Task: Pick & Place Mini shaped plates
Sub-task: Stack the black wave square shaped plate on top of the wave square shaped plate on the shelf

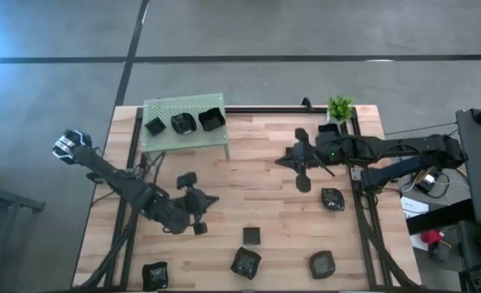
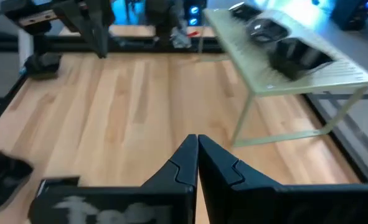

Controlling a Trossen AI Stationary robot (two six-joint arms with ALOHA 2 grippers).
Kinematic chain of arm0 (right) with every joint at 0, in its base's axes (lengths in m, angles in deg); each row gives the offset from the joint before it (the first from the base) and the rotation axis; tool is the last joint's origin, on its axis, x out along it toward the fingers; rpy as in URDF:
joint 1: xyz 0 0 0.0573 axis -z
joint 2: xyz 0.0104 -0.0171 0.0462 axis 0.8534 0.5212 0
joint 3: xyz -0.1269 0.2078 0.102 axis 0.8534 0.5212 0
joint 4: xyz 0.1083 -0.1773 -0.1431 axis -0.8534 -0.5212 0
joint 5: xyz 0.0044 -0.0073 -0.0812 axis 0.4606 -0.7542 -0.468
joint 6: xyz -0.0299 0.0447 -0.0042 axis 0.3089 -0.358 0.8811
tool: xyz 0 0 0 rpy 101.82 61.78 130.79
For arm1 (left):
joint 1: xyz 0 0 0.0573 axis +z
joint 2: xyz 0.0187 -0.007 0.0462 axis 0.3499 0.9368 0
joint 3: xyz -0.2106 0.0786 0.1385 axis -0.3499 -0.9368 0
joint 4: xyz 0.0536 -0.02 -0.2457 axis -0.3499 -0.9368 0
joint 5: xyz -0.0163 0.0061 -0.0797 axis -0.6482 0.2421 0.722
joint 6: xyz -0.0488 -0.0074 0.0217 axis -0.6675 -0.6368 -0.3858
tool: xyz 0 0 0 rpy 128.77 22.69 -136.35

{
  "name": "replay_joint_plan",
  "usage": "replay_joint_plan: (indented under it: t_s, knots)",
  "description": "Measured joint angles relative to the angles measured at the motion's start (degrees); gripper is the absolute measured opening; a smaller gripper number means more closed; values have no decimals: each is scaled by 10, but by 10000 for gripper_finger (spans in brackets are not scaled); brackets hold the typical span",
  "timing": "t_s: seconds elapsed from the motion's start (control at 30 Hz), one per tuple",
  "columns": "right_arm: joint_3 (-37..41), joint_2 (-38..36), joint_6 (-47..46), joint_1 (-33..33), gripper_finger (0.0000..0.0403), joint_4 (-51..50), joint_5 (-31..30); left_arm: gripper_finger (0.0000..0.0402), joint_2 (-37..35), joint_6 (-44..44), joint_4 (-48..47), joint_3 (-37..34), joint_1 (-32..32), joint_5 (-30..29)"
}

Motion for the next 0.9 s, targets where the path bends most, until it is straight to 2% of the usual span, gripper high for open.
replay_joint_plan:
  t_s: [0.3,0.57,0.73,0.9]
  knots:
    - [47,0,0,-63,8,9,0,0,62,25,71,1,0,97]
    - [84,6,-21,-111,8,34,10,0,103,23,147,8,-6,154]
    - [87,34,-27,-131,8,41,9,0,132,19,174,19,-8,183]
    - [87,66,-27,-154,8,50,10,0,163,-1,171,40,-17,185]
